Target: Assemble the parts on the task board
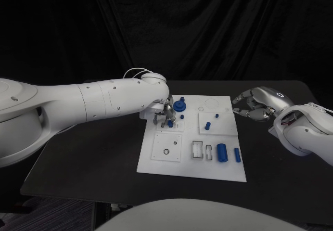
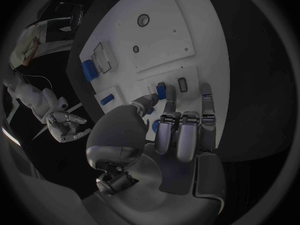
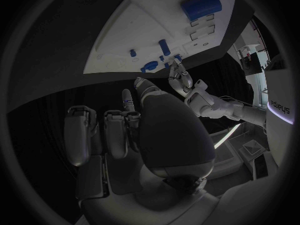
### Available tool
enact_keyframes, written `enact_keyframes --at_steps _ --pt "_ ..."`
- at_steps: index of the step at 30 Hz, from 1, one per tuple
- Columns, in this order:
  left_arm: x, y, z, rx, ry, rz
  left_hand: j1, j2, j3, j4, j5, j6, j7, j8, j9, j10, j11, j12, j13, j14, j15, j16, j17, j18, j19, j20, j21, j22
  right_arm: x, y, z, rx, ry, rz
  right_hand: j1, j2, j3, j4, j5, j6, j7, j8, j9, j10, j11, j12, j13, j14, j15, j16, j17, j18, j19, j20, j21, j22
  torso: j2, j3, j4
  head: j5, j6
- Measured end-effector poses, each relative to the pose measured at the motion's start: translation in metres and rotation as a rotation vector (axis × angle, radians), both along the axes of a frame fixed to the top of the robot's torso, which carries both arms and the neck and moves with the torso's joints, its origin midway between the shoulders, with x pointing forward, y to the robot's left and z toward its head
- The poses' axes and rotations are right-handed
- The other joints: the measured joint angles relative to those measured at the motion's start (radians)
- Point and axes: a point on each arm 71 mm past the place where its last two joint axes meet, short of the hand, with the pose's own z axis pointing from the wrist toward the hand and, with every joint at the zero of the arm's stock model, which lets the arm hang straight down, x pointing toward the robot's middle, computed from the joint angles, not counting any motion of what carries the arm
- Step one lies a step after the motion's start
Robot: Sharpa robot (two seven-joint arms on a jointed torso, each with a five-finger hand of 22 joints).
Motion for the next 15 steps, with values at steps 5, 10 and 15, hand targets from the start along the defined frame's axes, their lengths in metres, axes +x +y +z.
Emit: enact_keyframes --at_steps 5,10,15 --pt "-0.0014 0.0001 -0.0024 0.005 0.005 -0.001 -0.001 -0.001 0.002 -0.001 -0.002 0.0 0.0 0.0 0.0 0.0 0.0 0.0 0.0 0.0 0.0 0.0 0.0 0.0 0.0 0.0 0.001 0.002 0.0 0.0002 -0.0004 -0.001 0.002 0.0 0.0 0.0 0.0 0.0 0.0 0.0 0.0 0.0 0.0 0.0 0.0 0.0 0.0 0.0 0.0 0.0 0.0 0.0 0.0 0.0 0.0 0.0 0.0 0.0 -0.0001 0.0 0.0" --pt "-0.002 -0.0002 -0.0024 0.007 0.006 -0.002 -0.02 -0.004 0.012 0.004 -0.025 0.0 0.0 -0.008 0.0 0.0 0.0 0.0 0.0 0.0 0.0 0.0 0.0 0.0 0.0 0.0 0.001 0.002 0.0 0.0002 -0.0006 -0.001 0.003 0.0 0.0 0.0 0.0 0.0 0.0 0.0 0.0 0.0 0.0 0.0 0.0 0.0 0.0 0.0 0.0 0.0 0.0 0.0 0.0 0.0 0.0 0.0 0.0 0.0 -0.0001 0.001 0.0" --pt "-0.0023 0.0001 -0.0026 0.008 0.008 -0.003 -0.047 -0.007 0.016 0.009 -0.093 0.0 0.0 -0.019 0.0 0.0 0.0 0.0 0.0 0.0 0.0 0.0 0.0 0.0 0.0 0.0 0.001 0.002 0.0002 -0.0002 -0.0008 -0.003 0.004 -0.002 0.0 0.0 0.0 0.0 0.0 0.0 0.0 0.0 0.0 0.0 0.0 0.0 0.0 0.0 0.0 0.0 0.0 0.0 0.0 0.0 0.0 0.0 0.0 -0.0001 -0.0001 0.001 0.0"
